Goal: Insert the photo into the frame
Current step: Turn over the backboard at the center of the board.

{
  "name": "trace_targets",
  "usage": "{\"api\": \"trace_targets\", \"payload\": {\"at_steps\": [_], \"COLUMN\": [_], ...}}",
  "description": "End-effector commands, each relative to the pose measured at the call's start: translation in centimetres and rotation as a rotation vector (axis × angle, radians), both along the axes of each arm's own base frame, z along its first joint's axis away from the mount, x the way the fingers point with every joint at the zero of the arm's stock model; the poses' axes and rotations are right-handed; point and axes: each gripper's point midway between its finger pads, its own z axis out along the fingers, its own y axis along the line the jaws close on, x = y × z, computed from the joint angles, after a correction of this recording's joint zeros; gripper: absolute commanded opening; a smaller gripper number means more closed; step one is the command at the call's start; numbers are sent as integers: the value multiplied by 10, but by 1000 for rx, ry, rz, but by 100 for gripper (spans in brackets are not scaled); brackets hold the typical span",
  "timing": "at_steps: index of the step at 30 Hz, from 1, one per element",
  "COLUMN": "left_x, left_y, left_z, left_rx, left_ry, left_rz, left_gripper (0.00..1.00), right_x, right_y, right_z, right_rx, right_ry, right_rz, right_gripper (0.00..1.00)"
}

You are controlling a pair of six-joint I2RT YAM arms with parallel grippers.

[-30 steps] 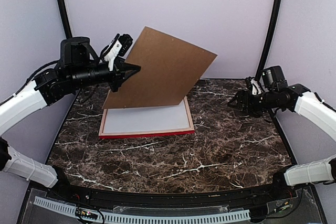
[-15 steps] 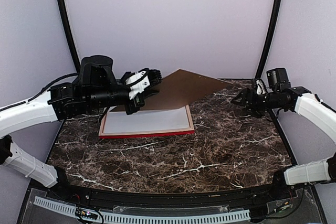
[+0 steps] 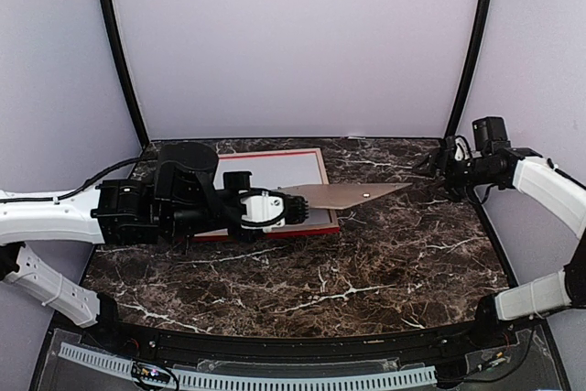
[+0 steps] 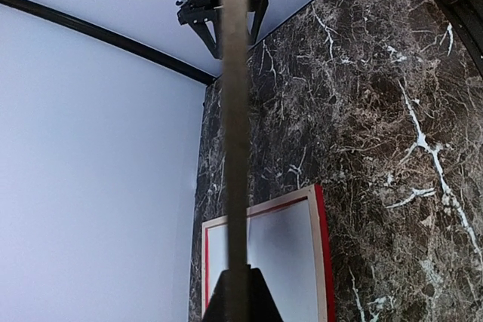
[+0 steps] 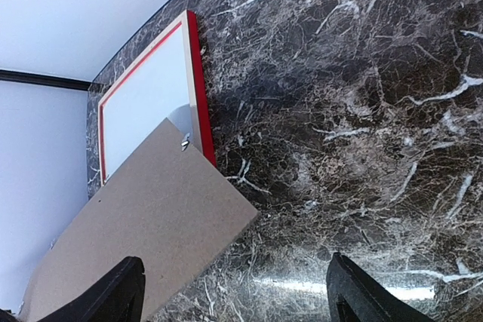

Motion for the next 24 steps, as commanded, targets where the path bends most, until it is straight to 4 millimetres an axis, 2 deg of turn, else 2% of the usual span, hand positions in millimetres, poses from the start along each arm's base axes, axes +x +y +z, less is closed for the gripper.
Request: {"api": "trace_targets", "payload": {"at_steps": [1,15,20,24], "left_x": [-7,-44,-51,-54], "left_y": [-4,-13,-13,-11], "left_z": [35,-23,-31,-37], "left_rx": [-57,85,92,92], "left_ry": [-176,-212,-216,-217], "left_rz": [4,-45,-54,-59], "left_gripper": [0,0,0,0], "right_x": [9,-8,-18,-25], "right_y": [9,25,30,34], "right_z": [2,-67,-93,-104], "right_rx": [21,68,111,135], "right_ry": [-22,128,190,209], "right_rz": [71,206,216,217], "right_gripper": [84,85,84,84]}}
